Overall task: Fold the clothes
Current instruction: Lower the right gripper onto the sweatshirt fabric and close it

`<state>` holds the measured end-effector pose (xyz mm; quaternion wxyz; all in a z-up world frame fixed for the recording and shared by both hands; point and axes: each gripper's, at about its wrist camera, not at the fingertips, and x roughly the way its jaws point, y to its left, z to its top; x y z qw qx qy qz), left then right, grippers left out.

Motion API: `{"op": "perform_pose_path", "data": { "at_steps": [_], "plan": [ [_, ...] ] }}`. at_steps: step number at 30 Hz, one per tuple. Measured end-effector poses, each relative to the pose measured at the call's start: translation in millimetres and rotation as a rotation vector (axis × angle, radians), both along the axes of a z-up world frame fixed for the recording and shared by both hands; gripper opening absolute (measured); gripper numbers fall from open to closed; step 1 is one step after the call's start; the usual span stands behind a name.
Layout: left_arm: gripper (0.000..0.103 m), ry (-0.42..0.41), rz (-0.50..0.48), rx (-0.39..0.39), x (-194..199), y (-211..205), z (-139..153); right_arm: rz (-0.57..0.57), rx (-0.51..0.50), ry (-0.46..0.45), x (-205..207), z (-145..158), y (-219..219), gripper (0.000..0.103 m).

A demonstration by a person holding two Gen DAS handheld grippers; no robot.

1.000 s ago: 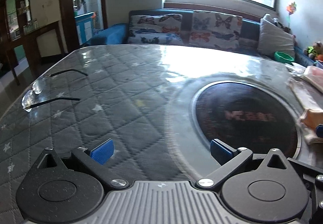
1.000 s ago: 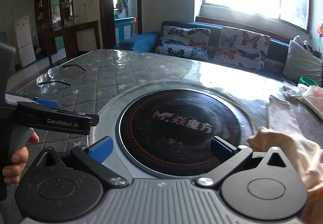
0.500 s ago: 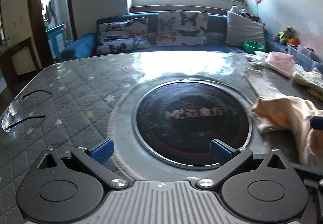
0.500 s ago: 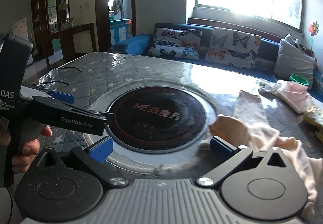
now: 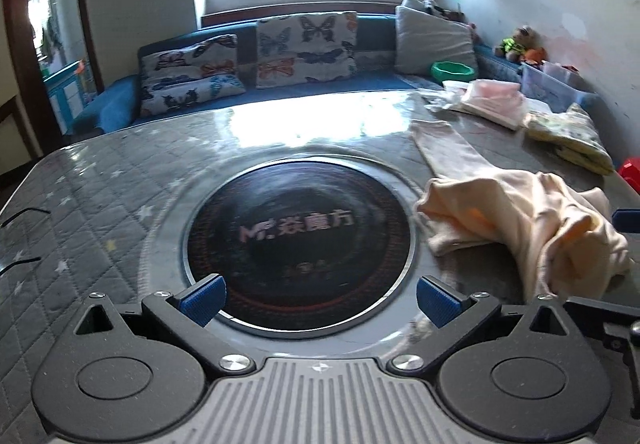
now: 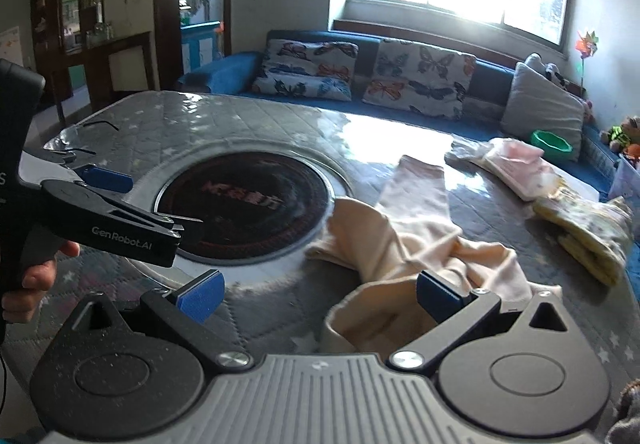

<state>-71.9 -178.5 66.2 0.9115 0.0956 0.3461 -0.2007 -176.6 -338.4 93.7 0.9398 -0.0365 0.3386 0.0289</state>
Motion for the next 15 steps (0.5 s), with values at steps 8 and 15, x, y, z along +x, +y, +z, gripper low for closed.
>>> {"op": "perform_pose_path", "data": {
  "at_steps": [8, 15],
  "plan": [
    [0.103, 0.005, -0.049, 0.012, -7.2, -21.2, 5.6, -0.043, 0.016, 0.054, -4.5, -2.9, -17.0, 0.103],
    [0.103, 0.022, -0.067, 0.026, -6.6, -32.7, 3.4, -0.092, 0.012, 0.037, -5.9, -0.1, -35.0, 0.103]
  ]
}}
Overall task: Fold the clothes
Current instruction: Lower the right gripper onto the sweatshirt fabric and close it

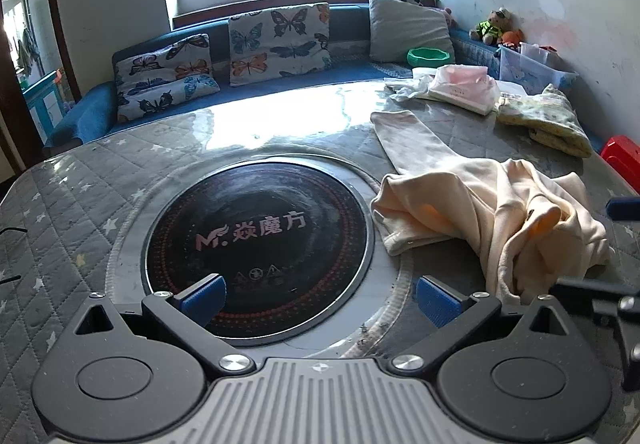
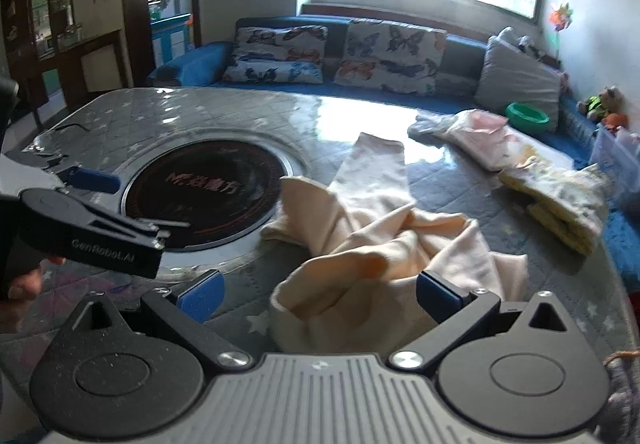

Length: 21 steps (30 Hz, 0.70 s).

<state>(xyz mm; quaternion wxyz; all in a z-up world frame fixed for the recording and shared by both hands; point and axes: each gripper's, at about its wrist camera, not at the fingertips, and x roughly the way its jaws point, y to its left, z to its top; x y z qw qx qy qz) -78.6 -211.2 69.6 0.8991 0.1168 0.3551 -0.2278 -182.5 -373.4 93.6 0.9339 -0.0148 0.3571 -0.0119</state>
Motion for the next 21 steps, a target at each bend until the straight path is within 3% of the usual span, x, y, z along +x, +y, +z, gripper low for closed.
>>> {"op": "perform_pose_path", "data": {
  "at_steps": [4, 21],
  "plan": [
    [0.103, 0.006, 0.002, 0.003, 2.9, -3.1, -1.0, -0.017, 0.027, -0.007, 5.2, 2.7, -8.5, 0.101],
    [0.103, 0.002, 0.027, 0.01, 21.0, -2.3, 2.1, -0.099, 0.125, 0.008, 51.5, -14.6, -41.7, 0.071]
  ]
}}
